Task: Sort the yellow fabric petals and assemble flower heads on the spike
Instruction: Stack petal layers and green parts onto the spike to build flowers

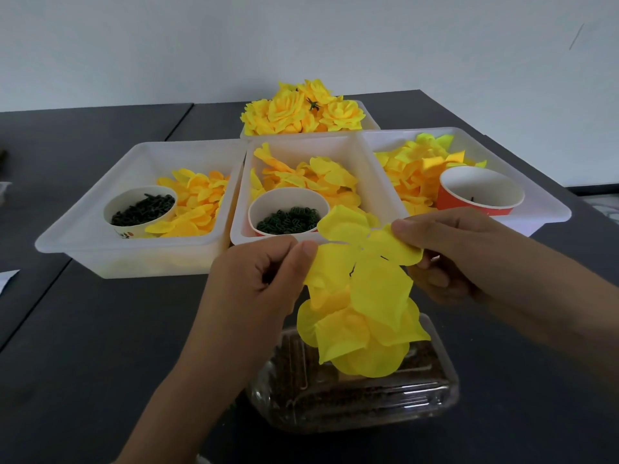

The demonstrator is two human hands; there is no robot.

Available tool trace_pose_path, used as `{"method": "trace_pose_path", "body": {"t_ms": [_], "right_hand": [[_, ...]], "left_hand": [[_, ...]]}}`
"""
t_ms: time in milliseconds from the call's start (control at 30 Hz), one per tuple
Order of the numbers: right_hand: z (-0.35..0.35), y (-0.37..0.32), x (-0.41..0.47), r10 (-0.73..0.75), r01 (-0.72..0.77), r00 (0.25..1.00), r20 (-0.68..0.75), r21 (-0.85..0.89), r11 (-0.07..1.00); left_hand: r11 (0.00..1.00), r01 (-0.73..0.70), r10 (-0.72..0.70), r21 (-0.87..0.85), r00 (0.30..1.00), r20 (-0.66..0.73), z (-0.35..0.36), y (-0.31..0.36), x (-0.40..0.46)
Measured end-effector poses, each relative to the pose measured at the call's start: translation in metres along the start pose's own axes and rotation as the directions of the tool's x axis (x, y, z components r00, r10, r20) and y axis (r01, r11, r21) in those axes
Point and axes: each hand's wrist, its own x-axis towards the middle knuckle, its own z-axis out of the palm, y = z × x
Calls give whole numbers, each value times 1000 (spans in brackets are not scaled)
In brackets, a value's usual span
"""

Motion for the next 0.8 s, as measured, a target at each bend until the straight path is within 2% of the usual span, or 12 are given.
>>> {"method": "trace_pose_path", "body": {"t_ms": [300,633,800], "right_hand": [[-3,-4,-2,-63,62,998,17,19,998],[1,-3,-6,-64,65,998,24,-51,997],[1,-1,-11,-135,135,991,3,-67,989]], "left_hand": [[994,-64,64,-91,998,0,-4,0,2],[999,-49,49,-2,998,30,-5,-2,0],[997,-73,72,5,997,31,-6,1,1]]}}
